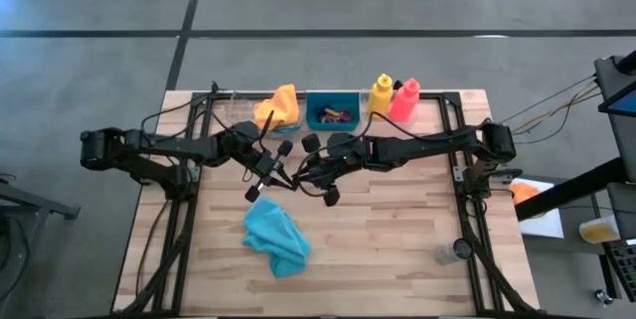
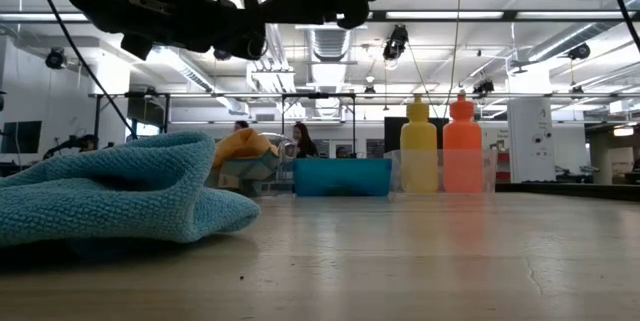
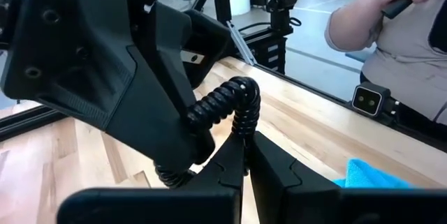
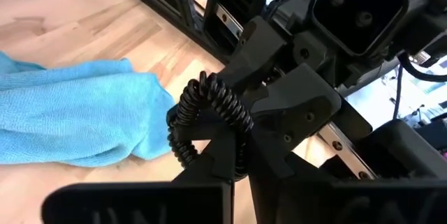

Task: Pick & Place Sports Items
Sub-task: Put the black spring keychain into the blue bin

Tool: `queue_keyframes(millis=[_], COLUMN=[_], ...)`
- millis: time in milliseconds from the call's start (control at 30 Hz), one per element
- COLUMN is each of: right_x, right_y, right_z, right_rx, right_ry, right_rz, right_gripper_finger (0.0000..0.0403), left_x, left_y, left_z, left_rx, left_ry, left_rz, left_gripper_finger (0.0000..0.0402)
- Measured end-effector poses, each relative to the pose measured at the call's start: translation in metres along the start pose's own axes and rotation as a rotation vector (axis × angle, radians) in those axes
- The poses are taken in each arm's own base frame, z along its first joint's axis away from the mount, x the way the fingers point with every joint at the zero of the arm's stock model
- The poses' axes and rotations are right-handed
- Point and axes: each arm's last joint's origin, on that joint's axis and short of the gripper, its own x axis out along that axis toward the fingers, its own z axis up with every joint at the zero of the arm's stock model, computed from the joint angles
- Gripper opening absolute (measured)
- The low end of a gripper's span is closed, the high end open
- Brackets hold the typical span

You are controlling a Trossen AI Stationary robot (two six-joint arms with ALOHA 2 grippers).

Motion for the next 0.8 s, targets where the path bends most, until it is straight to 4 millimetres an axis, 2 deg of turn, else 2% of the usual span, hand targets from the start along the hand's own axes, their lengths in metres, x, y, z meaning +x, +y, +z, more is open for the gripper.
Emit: queue_keyframes(millis=[133,300,500,800], right_x=[-0.0002,-0.0005,-0.0017,-0.0038], right_y=[0.0003,0.0005,0.0006,0.0025], right_z=[-0.0006,-0.0015,-0.0033,-0.007], right_rx=[0.003,0.005,0.008,0.017], right_ry=[0.008,0.02,0.041,0.089], right_rz=[0.004,0.004,0.011,0.037], right_gripper_finger=[0.0012,0.0011,0.0009,0.0009], left_x=[0.0001,0.0,0.0001,0.0004], left_y=[0.0002,0.0009,0.0019,0.0021], left_z=[0.0001,-0.0003,-0.0002,-0.0006], left_rx=[-0.042,-0.055,-0.179,-0.18], left_ry=[0.002,0.014,0.019,0.027], left_rz=[0.008,0.036,0.077,0.096], left_gripper_finger=[0.0024,0.0066,0.0142,0.026])
